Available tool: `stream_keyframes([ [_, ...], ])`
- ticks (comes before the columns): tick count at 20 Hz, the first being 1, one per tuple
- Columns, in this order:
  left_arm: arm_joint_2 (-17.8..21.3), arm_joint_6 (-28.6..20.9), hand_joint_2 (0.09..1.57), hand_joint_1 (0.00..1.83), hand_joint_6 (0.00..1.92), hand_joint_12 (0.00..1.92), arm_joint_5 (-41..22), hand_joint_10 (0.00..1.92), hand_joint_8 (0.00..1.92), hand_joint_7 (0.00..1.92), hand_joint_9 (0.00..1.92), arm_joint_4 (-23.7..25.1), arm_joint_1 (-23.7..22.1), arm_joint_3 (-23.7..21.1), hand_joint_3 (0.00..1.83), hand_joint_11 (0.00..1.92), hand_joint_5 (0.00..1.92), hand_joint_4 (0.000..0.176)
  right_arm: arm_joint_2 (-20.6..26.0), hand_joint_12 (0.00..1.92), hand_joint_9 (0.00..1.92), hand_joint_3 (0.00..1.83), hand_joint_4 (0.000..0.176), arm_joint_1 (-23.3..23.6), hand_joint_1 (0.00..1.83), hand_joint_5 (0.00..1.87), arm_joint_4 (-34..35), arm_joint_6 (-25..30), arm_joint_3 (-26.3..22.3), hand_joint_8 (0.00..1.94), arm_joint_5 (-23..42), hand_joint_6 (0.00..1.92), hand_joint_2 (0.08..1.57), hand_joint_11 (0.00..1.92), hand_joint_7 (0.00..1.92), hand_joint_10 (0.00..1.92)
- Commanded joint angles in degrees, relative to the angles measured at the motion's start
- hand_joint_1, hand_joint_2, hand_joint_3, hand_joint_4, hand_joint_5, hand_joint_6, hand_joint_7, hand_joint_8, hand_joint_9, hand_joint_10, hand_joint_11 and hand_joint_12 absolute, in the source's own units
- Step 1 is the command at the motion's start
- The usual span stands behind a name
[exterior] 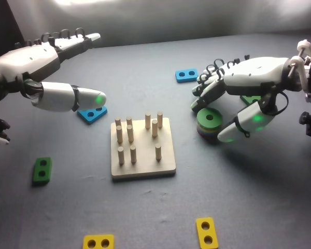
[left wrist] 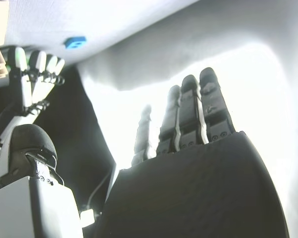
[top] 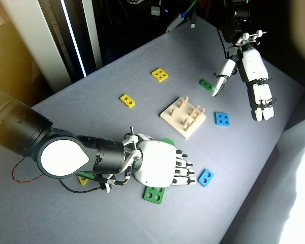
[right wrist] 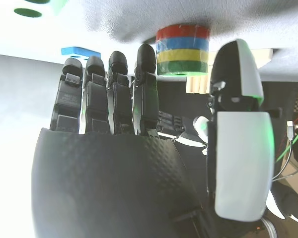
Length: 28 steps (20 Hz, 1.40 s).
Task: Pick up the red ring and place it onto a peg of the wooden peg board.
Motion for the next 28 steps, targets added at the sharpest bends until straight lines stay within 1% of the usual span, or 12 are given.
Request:
stream_keyframes([
  [1, 0.35, -0.26, 1.01, 0.39, 0.0, 0.0, -6.63, 0.0, 0.0, 0.0, 0.0, -0.42, -0.48, 0.14, 0.0, 0.0, 0.0, 0.176, -0.21, 0.0, 0.1, 0.0, 0.0, 0.94, 0.86, 0.57, 1.86, 0.28, 0.09, 0.01, 3.32, 0.02, 1.03, 0.0, 0.28, 0.02],
  [5, 0.32, -0.27, 1.01, 0.42, 0.0, 0.0, -6.63, 0.0, 0.0, 0.0, 0.0, -0.42, -0.52, 0.13, 0.0, 0.0, 0.0, 0.176, -0.51, 0.0, 0.1, 0.0, 0.0, 1.12, 0.88, 0.61, 1.88, 0.28, 0.09, 0.01, 3.32, 0.04, 1.04, 0.0, 0.3, 0.01],
  [6, 0.32, -0.27, 1.01, 0.39, 0.0, 0.0, -6.63, 0.0, 0.0, 0.0, 0.0, -0.42, -0.52, 0.13, 0.0, 0.0, 0.0, 0.176, -0.6, 0.0, 0.11, 0.0, 0.0, 1.18, 0.89, 0.62, 1.88, 0.25, 0.09, 0.01, 3.32, 0.04, 1.04, 0.0, 0.3, 0.02],
  [8, 0.31, -0.27, 1.0, 0.39, 0.0, 0.0, -6.63, 0.0, 0.0, 0.0, 0.0, -0.42, -0.62, 0.13, 0.0, 0.0, 0.0, 0.176, -0.71, 0.0, 0.09, 0.01, 0.0, 1.23, 0.89, 0.62, 1.88, 0.19, 0.09, 0.0, 3.32, 0.04, 1.05, 0.0, 0.29, 0.01],
  [10, 0.31, -0.27, 1.0, 0.38, 0.0, 0.0, -6.63, 0.0, 0.0, 0.0, 0.0, -0.39, -0.64, 0.14, 0.0, 0.0, 0.0, 0.176, -0.71, 0.0, 0.1, 0.01, 0.0, 1.24, 0.93, 0.67, 1.88, 0.19, 0.09, 0.0, 3.34, 0.06, 1.07, 0.0, 0.29, 0.01],
  [12, 0.31, -0.27, 1.01, 0.41, 0.0, 0.0, -6.63, 0.0, 0.0, 0.0, 0.0, -0.39, -0.65, 0.13, 0.0, 0.0, 0.0, 0.176, -0.71, 0.0, 0.11, 0.02, 0.0, 1.27, 0.99, 0.78, 1.88, 0.19, 0.1, 0.02, 3.34, 0.11, 1.1, 0.0, 0.33, 0.01],
  [13, 0.29, -0.27, 1.01, 0.41, 0.0, 0.0, -6.63, 0.0, 0.0, 0.0, 0.0, -0.39, -0.65, 0.13, 0.0, 0.0, 0.0, 0.176, -0.71, 0.0, 0.11, 0.02, 0.0, 1.27, 0.99, 0.78, 1.89, 0.2, 0.1, 0.02, 3.34, 0.11, 1.1, 0.0, 0.33, 0.01],
  [14, 0.27, -0.27, 1.01, 0.41, 0.0, 0.0, -6.63, 0.0, 0.0, 0.0, 0.0, -0.39, -0.65, 0.13, 0.0, 0.0, 0.0, 0.176, -0.72, 0.0, 0.12, 0.0, 0.0, 1.3, 1.09, 0.83, 1.89, 0.2, 0.1, 0.01, 3.37, 0.97, 1.18, 0.0, 0.37, 0.01],
  [15, 0.26, -0.27, 1.01, 0.39, 0.0, 0.0, -6.63, 0.0, 0.0, 0.0, 0.0, -0.39, -0.65, 0.13, 0.0, 0.0, 0.0, 0.176, -0.73, 0.0, 0.13, 0.0, 0.0, 1.32, 1.06, 0.78, 1.9, 0.2, 0.1, 0.01, 3.4, 1.24, 1.22, 0.0, 0.39, 0.01],
  [16, 0.26, -0.27, 1.02, 0.41, 0.0, 0.0, -6.63, 0.0, 0.0, 0.0, 0.0, -0.39, -0.65, 0.13, 0.0, 0.0, 0.0, 0.176, -0.73, 0.0, 0.13, 0.0, 0.0, 1.35, 1.07, 0.76, 1.92, 0.2, 0.1, 0.01, 3.4, 1.3, 1.23, 0.0, 0.4, 0.01],
  [22, 0.26, -0.27, 1.0, 0.41, 0.0, 0.0, -6.64, 0.0, 0.0, 0.0, 0.0, -0.4, -0.65, 0.11, 0.0, 0.0, 0.0, 0.176, -0.7, 0.02, 0.16, 0.0, 0.0, 1.37, 1.1, 0.76, 1.98, 0.2, 0.1, 0.02, 3.45, 1.32, 1.23, 0.03, 0.45, 0.02],
  [28, 0.27, -0.26, 1.0, 0.4, 0.0, 0.0, -6.64, 0.0, 0.0, 0.0, 0.0, -0.44, -0.6, 0.16, 0.0, 0.0, 0.0, 0.176, -0.66, 0.02, 0.15, 0.0, 0.0, 1.49, 1.09, 0.77, 1.97, 0.2, 0.15, 0.01, 3.94, 1.31, 1.23, 0.01, 0.44, 0.01],
])
